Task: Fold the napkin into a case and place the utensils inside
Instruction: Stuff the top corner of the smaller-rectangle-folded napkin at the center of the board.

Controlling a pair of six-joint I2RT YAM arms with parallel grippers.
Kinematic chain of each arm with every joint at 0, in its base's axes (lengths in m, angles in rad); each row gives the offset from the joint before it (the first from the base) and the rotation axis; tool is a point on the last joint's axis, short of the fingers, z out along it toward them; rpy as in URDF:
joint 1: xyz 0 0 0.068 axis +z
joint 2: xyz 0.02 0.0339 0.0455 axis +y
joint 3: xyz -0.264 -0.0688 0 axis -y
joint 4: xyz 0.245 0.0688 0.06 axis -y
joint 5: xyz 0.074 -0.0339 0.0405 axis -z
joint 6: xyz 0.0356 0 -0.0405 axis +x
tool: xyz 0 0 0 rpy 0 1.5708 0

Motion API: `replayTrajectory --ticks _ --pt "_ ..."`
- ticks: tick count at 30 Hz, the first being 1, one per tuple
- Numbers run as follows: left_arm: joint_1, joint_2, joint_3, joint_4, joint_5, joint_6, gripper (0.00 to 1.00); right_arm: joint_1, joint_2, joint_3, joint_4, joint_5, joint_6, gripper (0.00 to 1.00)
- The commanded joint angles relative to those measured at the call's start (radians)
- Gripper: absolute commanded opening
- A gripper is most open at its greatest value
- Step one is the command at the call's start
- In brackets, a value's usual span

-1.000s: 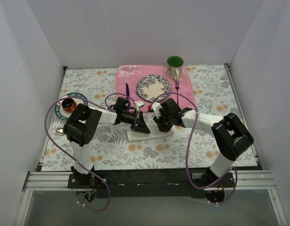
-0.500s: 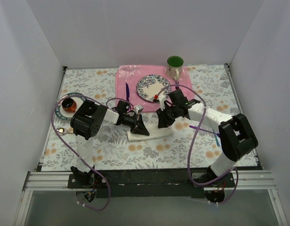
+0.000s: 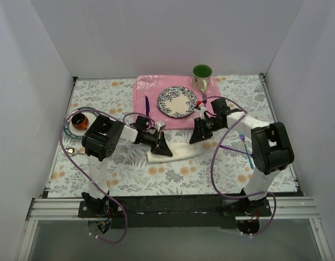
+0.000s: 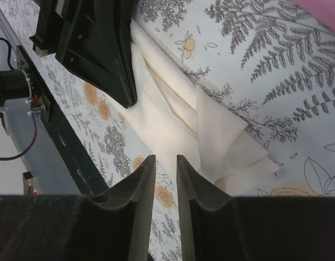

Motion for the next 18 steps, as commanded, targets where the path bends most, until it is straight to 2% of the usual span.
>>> replayTrajectory --ticks 1,11,18 --pt "0.006 0.037 -0.004 -0.054 -0.098 0.039 0.00 -0.025 0.009 -0.017 -0.013 -0.047 0.032 0.31" --pt "0.006 0.040 -0.009 -0.051 -0.098 0.042 0.00 -0.109 0.047 -0.062 0.086 -0.200 0.142 0.31" --pt "0.006 0.038 -0.006 -0.048 -0.099 0.039 0.00 -0.121 0.119 -0.076 0.134 -0.234 0.181 0.31"
